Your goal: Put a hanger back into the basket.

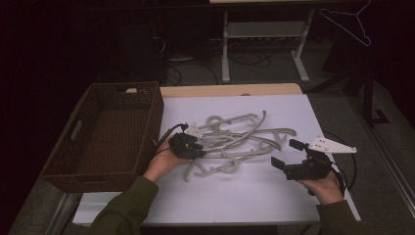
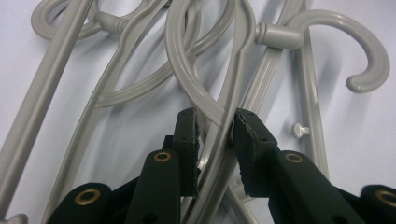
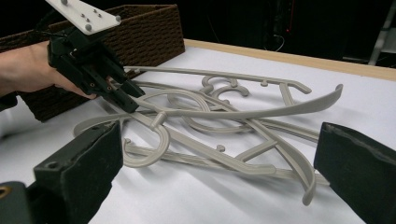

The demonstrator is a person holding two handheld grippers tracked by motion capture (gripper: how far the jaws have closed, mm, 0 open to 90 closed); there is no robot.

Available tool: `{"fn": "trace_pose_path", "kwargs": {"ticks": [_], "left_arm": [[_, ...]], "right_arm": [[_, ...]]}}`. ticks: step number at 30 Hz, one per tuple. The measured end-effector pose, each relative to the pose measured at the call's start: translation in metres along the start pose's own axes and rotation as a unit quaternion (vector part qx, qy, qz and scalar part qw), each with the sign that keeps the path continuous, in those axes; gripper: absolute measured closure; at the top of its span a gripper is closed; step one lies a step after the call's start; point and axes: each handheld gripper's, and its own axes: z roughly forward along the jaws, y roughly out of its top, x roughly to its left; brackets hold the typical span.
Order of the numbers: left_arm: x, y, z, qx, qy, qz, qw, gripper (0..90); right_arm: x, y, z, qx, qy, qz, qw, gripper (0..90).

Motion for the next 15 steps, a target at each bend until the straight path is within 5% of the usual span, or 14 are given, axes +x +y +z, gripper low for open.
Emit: {"fn": "trace_pose_path", "kwargs": {"ticks": [5, 15], "left_arm": [[-0.006, 0.004, -0.001, 0.006, 0.004, 0.02, 0.9998, 75.5], [-0.01, 0.012, -0.012, -0.013, 0.006, 0.029, 0.9995, 81.4]], "right_arm": [[0.0, 0.0, 0.0, -0.002, 0.0, 0.0, 1.0, 0.7], [-0.001, 0.0, -0.001, -0.003, 0.0, 0.0, 1.0, 0.7]]}}
